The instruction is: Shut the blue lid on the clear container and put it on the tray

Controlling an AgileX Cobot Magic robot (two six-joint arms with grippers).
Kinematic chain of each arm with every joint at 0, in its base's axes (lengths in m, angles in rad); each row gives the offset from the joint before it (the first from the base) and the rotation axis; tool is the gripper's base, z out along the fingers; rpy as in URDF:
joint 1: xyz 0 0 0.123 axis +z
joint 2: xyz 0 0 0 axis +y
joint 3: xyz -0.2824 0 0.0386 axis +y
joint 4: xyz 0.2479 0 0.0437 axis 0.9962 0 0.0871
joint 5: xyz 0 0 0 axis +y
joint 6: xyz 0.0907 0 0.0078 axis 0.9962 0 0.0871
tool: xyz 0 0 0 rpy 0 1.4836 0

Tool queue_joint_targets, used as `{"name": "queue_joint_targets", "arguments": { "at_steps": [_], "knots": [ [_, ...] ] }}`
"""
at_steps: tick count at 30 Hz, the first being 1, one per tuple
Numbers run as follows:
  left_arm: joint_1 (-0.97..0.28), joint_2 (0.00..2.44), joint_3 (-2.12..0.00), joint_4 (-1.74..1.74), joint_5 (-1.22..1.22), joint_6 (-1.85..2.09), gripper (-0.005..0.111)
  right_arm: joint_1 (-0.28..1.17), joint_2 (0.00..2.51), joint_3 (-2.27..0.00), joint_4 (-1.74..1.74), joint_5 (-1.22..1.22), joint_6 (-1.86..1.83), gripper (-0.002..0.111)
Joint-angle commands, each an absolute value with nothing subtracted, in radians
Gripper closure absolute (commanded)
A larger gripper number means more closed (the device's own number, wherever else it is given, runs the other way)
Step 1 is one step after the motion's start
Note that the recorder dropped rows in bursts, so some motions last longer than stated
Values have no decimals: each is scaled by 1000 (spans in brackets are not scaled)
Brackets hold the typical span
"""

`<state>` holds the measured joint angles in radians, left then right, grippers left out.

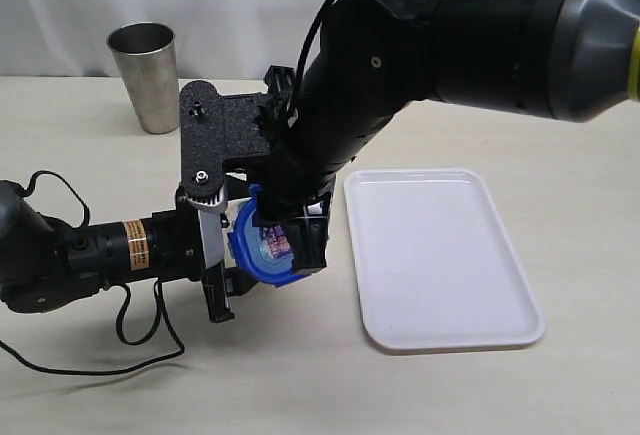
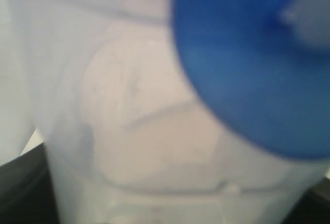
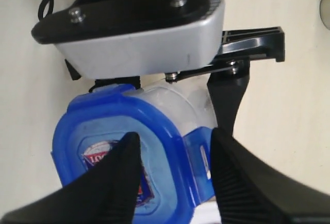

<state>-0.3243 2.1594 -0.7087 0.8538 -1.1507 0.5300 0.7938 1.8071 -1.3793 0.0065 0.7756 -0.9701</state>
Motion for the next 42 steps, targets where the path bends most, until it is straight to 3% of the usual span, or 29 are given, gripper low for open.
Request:
{"name": "queue_joint_targets", "arguments": {
  "at_steps": [1,9,14,28,35,42],
  "knots": [
    [-327,2155,-713,883,-1221,436,107,794,1882,-1350,7,864,-955,73],
    [-327,2155,-713,904,-1221,409,107,794,1889,-1350,10,869,-955,74],
    [-327,2155,-713,904,-1221,389,107,794,1889,-1350,10,891,-955,83],
    [-327,2155,-713,905,-1221,362,107,794,1935,-1350,34,908,-960,83],
    [-327,2155,-713,899,-1221,335,107,792,1799,-1466,0,841,-781,83],
    [-327,2155,-713,899,-1221,294,107,769,1685,-1466,6,810,-683,67]
  ]
}}
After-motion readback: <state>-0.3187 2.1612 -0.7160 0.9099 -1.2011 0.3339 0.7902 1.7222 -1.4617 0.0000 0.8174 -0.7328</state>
